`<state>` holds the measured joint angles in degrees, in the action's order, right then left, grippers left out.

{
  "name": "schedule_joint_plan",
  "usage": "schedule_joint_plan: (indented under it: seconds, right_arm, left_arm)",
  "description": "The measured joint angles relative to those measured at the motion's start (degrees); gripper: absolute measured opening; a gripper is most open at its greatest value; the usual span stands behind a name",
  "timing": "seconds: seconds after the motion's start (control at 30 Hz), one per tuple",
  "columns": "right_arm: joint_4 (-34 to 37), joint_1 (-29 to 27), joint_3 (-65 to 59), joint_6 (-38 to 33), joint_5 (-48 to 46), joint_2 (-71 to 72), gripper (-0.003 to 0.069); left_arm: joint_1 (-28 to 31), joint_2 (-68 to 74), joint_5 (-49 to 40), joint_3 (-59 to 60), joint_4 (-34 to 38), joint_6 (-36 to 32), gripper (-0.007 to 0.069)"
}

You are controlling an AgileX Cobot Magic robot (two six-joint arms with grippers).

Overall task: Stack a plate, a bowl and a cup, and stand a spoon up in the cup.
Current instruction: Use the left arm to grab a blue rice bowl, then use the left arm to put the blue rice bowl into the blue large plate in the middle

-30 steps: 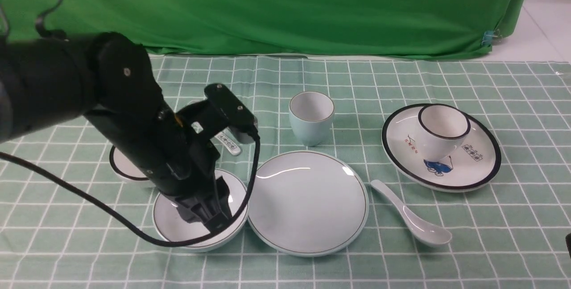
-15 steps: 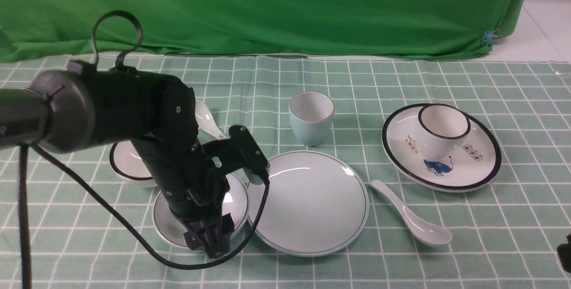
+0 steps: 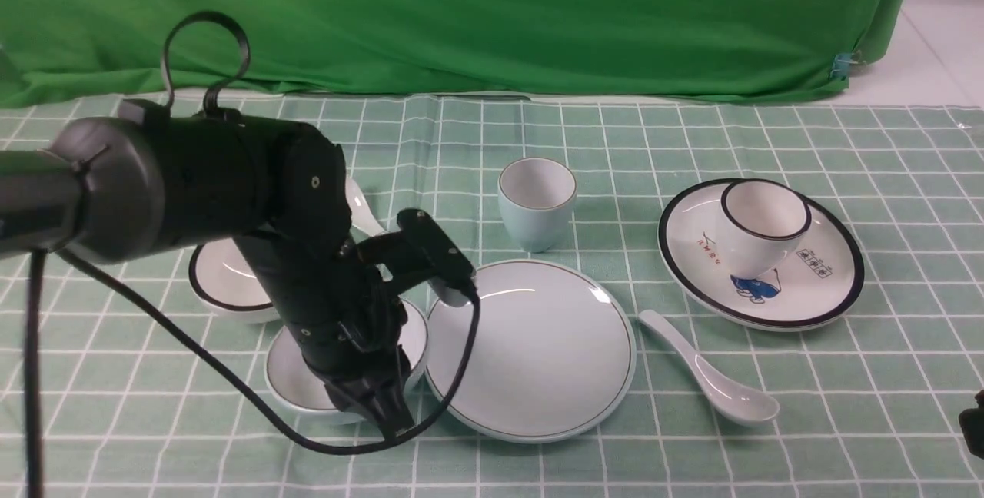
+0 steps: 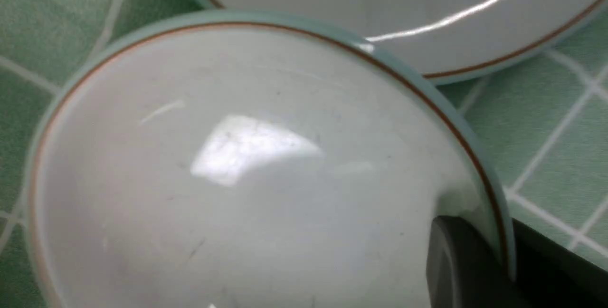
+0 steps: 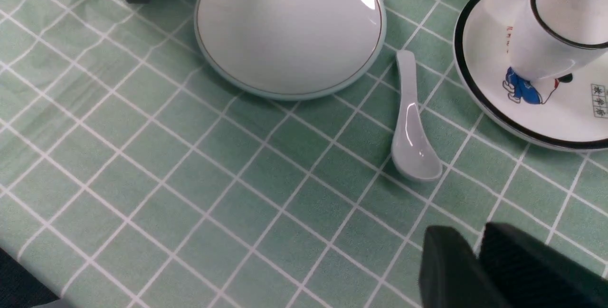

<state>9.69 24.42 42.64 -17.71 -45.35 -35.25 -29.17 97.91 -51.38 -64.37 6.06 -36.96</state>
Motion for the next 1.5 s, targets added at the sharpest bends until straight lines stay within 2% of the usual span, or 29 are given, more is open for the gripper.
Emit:
schedule_joint_plan:
  seconds: [0.13, 0.3, 0.43, 0.73, 0.9, 1.03, 1.07, 1.1, 1.2, 1.27, 1.3, 1.4, 1.5]
  right_arm:
    - [0.00, 0.00, 0.00, 0.01, 0.75, 0.00, 0.0143]
    - [0.00, 0.00, 0.00, 0.01, 1.05, 0.00, 0.0143]
    - [0.00, 0.00, 0.00, 0.01, 1.05, 0.00, 0.0143]
    - [0.00, 0.00, 0.00, 0.35, 1.05, 0.00, 0.0143]
    - [0.00, 0.00, 0.00, 0.51, 1.07, 0.00, 0.0146]
    - [0.00, 0.00, 0.00, 1.35, 1.36, 0.00, 0.0176]
    - [0.00, 0.00, 0.00, 1.97, 1.48, 0.00, 0.0189]
    - [0.00, 0.00, 0.00, 3.36, 1.64, -0.35, 0.0252]
    - [0.00, 0.00, 0.00, 3.95, 1.69, -1.42, 0.0339]
    - [0.00, 0.00, 0.49, 4.90, 0.69, -4.12, 0.0401]
    - [0.00, 0.00, 1.31, 5.17, -0.79, -6.78, 0.0415]
    - [0.00, 0.00, 3.13, 5.30, -2.92, -13.08, 0.0411]
    - [0.00, 0.00, 5.72, 4.58, -2.49, -23.43, 0.0409]
  left_arm:
    - [-6.82, -4.54, 1.88, -1.10, -2.82, 3.14, 0.0025]
    - [-11.42, -4.08, 7.63, -7.23, -4.98, 6.07, 0.0025]
    - [-12.99, 0.55, 10.66, -10.45, -5.16, 4.73, 0.0025]
    - [-14.42, 10.13, 10.22, -11.92, -8.19, 0.61, 0.0027]
    - [-14.42, 11.10, 10.73, -12.22, -9.88, -0.14, 0.0028]
    - [-14.42, 11.15, 10.91, -12.37, -9.76, -0.14, 0.0050]
    - [-14.42, 11.15, 11.06, -12.37, -9.30, -0.23, 0.0066]
    - [-14.42, 11.15, 11.11, -12.37, -8.19, -0.34, 0.0111]
    - [-14.42, 11.15, 11.11, -12.42, -6.40, -0.50, 0.0178]
    - [-14.42, 11.15, 10.98, -12.41, -5.25, -0.36, 0.0265]
    - [-14.42, 11.15, 10.39, -12.48, -4.78, -0.36, 0.0318]
    - [-14.42, 10.08, 8.43, -12.48, -3.54, 0.58, 0.0393]
    - [-14.42, 4.37, 7.69, -12.48, -1.74, 6.49, 0.0387]
